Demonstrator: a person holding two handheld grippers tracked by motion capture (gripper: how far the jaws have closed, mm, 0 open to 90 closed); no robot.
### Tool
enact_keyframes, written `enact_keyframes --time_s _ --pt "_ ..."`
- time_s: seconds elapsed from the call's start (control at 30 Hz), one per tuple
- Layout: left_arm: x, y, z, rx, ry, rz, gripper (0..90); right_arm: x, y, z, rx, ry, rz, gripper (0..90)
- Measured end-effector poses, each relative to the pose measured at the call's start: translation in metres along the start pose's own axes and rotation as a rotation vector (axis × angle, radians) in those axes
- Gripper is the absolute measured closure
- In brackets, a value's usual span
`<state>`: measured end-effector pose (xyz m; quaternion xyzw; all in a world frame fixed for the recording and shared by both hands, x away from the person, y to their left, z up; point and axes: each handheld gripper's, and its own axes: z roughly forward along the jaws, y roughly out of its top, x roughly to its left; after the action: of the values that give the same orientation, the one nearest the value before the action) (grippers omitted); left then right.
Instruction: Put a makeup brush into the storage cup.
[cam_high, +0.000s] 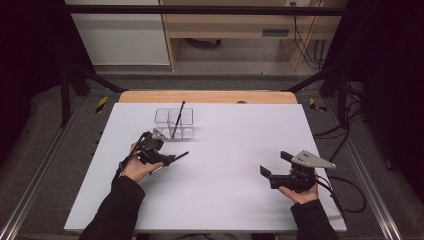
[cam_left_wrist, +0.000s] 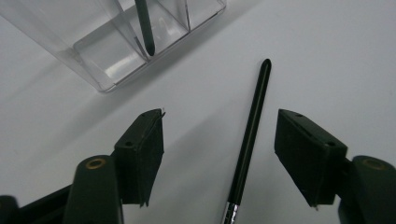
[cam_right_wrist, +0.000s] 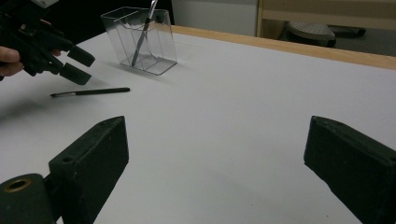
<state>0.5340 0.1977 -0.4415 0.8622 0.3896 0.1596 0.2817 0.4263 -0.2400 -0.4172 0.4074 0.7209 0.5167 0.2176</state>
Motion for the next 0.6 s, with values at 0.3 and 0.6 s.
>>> enact_keyframes --time_s 0.3,0.6 --pt "-0.005 0.0 0.006 0.041 -0.038 0.033 44.6 0.0 0.0 0.0 0.0 -0.001 -0.003 7.0" --pt "-0.009 -0.001 0.012 0.09 -0.054 0.062 55.5 0.001 0.0 0.001 -0.002 -0.002 0.008 7.0"
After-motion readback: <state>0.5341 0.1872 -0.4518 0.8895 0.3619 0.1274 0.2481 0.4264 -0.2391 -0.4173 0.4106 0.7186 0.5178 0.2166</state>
